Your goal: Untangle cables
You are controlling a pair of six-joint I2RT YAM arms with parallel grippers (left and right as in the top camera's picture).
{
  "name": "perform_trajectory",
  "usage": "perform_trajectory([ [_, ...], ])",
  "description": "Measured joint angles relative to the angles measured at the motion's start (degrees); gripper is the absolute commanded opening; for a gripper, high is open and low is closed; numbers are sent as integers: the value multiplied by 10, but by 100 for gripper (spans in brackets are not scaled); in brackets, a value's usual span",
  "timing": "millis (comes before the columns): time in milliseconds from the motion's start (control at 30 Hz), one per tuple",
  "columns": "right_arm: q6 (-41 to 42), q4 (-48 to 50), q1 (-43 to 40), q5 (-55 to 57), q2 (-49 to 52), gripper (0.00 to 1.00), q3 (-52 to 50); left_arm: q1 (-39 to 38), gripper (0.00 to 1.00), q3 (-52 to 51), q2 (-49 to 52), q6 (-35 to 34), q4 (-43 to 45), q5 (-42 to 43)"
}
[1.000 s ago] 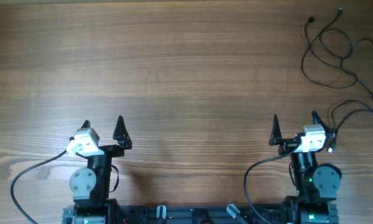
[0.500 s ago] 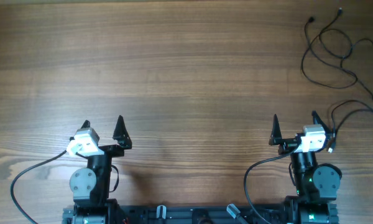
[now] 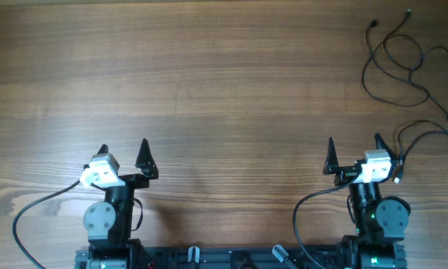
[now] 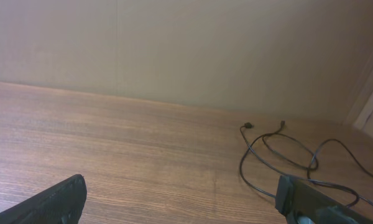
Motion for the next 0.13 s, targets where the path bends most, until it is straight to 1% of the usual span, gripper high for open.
perform_trajectory([
  [133, 0, 0, 0, 0, 0, 100, 0, 0, 100, 0, 0, 0, 0, 0],
])
